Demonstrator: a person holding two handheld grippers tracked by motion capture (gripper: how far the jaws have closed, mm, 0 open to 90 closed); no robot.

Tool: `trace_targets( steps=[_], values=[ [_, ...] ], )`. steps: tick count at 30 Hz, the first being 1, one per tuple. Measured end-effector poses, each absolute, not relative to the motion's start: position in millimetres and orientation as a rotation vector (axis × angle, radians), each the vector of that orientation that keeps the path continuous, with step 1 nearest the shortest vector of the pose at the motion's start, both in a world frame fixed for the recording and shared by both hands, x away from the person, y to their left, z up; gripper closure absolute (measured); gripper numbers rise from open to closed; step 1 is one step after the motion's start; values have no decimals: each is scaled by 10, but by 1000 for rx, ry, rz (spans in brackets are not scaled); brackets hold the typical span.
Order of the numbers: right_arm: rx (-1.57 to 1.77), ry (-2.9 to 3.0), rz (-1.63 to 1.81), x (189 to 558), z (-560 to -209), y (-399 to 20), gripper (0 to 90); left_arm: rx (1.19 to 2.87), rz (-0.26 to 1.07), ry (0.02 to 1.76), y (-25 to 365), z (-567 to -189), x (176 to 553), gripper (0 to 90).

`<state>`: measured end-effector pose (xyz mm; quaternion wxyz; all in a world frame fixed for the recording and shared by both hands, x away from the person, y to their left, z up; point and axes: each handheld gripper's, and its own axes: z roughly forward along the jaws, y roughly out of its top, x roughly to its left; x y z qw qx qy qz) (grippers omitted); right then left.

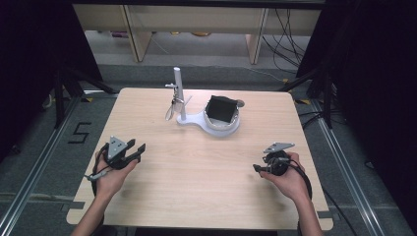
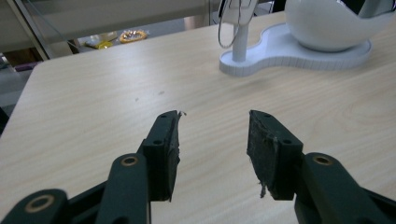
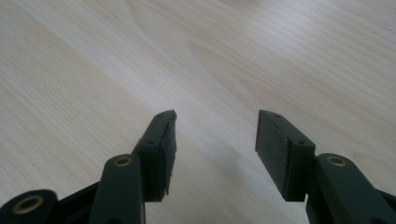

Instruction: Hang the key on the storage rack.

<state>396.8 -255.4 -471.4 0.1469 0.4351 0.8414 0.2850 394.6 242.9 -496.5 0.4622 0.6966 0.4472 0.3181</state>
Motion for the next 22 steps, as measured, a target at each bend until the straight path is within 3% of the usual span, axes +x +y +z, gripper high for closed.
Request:
trace_targets(
  steps=[22],
  values=[
    [1240, 2435, 820, 3962, -4783, -2562, 490, 1679, 776, 1066, 2497, -5230, 3857, 475]
  ],
)
